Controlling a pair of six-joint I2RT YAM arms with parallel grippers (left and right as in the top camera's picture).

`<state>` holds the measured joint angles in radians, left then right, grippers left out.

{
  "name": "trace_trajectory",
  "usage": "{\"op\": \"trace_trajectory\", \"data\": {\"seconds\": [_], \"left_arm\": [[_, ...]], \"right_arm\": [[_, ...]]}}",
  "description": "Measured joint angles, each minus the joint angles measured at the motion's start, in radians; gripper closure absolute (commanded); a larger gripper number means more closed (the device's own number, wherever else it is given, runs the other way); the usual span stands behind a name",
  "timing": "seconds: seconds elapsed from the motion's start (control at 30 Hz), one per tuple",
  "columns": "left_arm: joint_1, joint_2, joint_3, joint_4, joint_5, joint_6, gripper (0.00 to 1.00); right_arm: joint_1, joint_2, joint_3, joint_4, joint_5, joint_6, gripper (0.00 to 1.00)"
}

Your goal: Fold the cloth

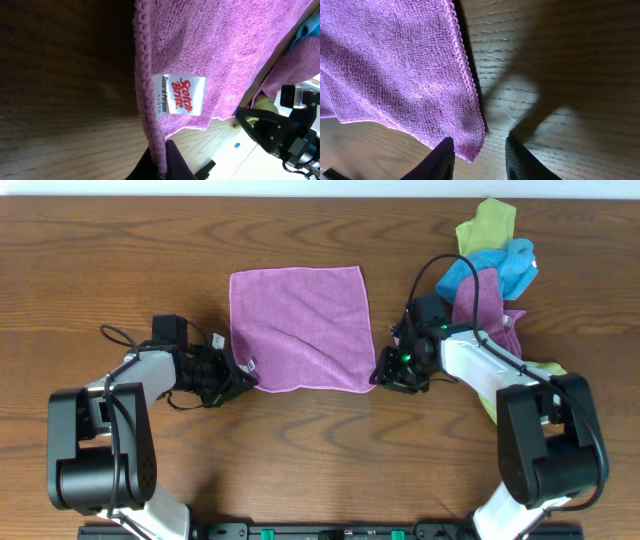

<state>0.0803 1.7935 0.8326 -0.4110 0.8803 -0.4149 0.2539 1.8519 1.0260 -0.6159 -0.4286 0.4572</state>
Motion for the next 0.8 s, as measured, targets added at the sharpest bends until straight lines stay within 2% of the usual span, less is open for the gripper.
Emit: {"op": "trace_trajectory", "data": {"seconds": [0.47,0.53,0.6,0.8], "left_arm": [[0.0,0.0,0.0,0.0,0.0,0.004,0.94],[0.0,0.0,0.0,0.0,0.0,0.004,0.94],[0.0,0.0,0.0,0.0,0.0,0.004,0.94],[0.0,0.0,0.0,-0.003,0.0,0.008,0.94]], "right_arm": [[0.048,0.0,0.0,0.008,0.007,0.007,0.7],[0.049,0.0,0.0,0.007,0.008,0.007,0.76],[0.049,0.003,0.0,0.008,0.02,0.013,0.99],[0.052,0.01,0.003,0.0,0.032,0.018,0.99]]}}
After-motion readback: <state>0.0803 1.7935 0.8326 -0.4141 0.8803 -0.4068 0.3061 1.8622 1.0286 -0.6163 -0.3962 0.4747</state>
